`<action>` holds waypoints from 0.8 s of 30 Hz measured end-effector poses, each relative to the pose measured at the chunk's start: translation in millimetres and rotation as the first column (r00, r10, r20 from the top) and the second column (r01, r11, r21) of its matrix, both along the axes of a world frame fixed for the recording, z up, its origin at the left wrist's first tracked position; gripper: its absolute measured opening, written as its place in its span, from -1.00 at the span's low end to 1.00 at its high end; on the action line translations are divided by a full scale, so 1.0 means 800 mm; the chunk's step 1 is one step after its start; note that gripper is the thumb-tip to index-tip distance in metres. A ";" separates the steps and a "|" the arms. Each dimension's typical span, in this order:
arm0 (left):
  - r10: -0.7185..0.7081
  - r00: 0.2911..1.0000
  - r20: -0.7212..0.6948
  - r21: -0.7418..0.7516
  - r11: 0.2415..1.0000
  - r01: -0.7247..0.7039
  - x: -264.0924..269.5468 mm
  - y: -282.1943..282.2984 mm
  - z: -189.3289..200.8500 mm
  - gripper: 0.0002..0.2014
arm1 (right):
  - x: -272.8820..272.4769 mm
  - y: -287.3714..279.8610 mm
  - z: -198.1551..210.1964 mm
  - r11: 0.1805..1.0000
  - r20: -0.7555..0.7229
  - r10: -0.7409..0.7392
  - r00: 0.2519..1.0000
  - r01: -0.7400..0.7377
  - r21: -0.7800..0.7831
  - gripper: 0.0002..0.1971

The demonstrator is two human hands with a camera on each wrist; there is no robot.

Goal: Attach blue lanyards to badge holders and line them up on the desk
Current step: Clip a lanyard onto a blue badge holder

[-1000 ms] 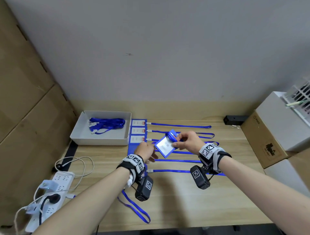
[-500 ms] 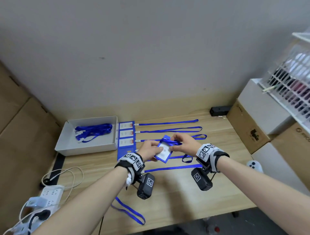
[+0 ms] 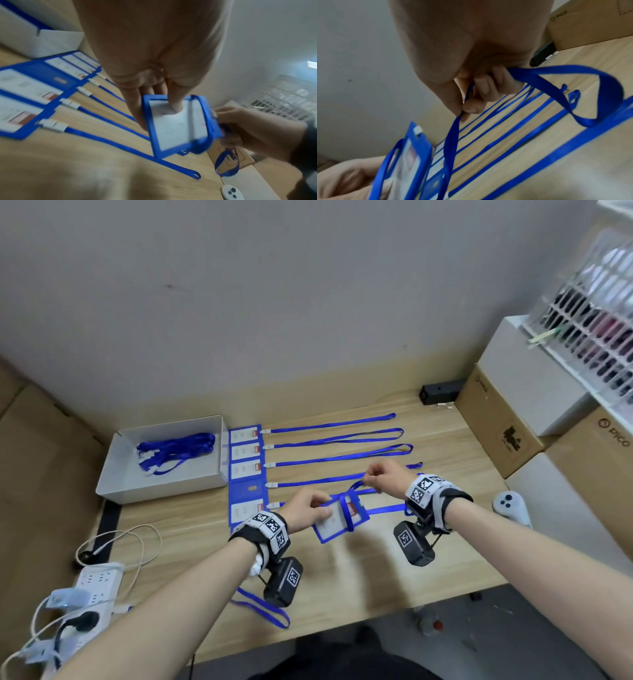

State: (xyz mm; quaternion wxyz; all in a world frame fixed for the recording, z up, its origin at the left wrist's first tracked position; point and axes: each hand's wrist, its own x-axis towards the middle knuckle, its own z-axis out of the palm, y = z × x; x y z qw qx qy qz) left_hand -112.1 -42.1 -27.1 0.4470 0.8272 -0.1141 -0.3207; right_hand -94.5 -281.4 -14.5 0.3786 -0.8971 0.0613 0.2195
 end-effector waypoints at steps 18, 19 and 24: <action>-0.033 0.976 -0.215 0.420 0.899 0.122 -0.098 0.049 -0.144 -0.84 | -0.098 -0.126 -0.153 0.896 -0.288 -0.044 0.957 -0.090 -0.434 -0.83; -0.015 0.979 -0.202 0.455 0.884 0.107 -0.098 0.047 -0.147 -0.84 | -0.099 -0.134 -0.157 0.880 -0.282 -0.052 0.958 -0.090 -0.467 -0.82; 0.089 0.984 -0.155 0.561 0.828 0.013 -0.095 0.048 -0.156 -0.81 | -0.100 -0.168 -0.165 0.850 -0.266 -0.098 0.959 -0.058 -0.524 -0.82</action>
